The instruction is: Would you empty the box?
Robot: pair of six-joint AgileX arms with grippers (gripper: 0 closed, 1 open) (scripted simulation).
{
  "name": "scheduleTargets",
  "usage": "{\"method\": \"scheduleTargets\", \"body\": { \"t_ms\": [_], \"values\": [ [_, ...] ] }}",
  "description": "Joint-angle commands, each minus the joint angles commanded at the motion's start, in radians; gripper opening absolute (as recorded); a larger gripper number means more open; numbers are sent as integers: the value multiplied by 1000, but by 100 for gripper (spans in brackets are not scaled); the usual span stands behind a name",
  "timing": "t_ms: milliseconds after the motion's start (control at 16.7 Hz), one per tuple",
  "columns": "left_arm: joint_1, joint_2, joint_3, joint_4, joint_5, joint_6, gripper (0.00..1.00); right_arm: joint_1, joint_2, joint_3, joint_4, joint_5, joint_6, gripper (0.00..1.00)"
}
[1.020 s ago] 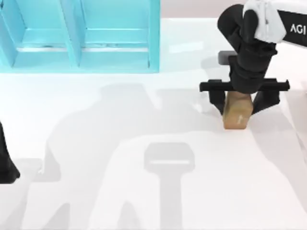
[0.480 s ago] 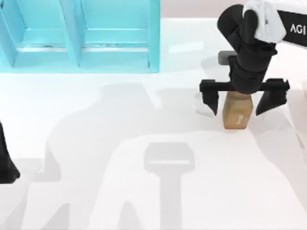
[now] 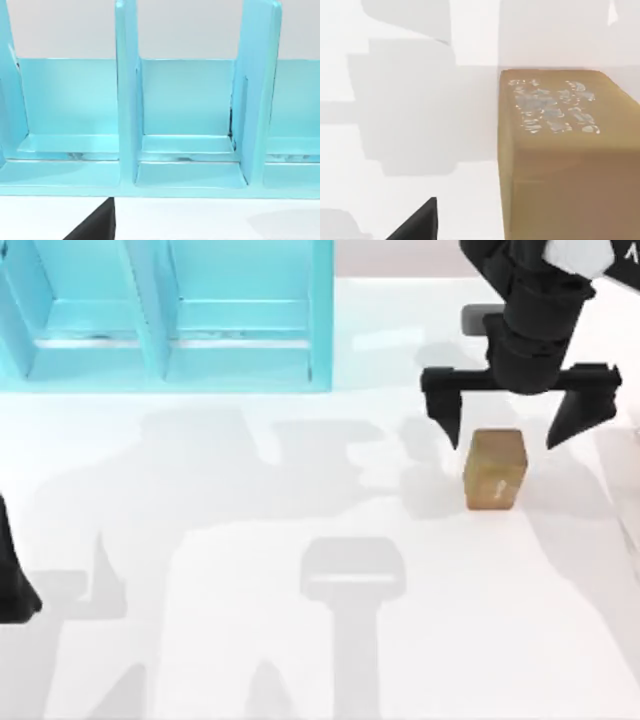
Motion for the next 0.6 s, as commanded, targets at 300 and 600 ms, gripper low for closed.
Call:
{"method": "scheduleTargets", "body": {
  "t_ms": [300,600],
  "values": [
    [0,0,0,0,0,0,100,-2,-17,74,-80,1,-1,100],
    [0,0,0,0,0,0,100,-36,-19,71,-83,0,-37,100]
  ]
}}
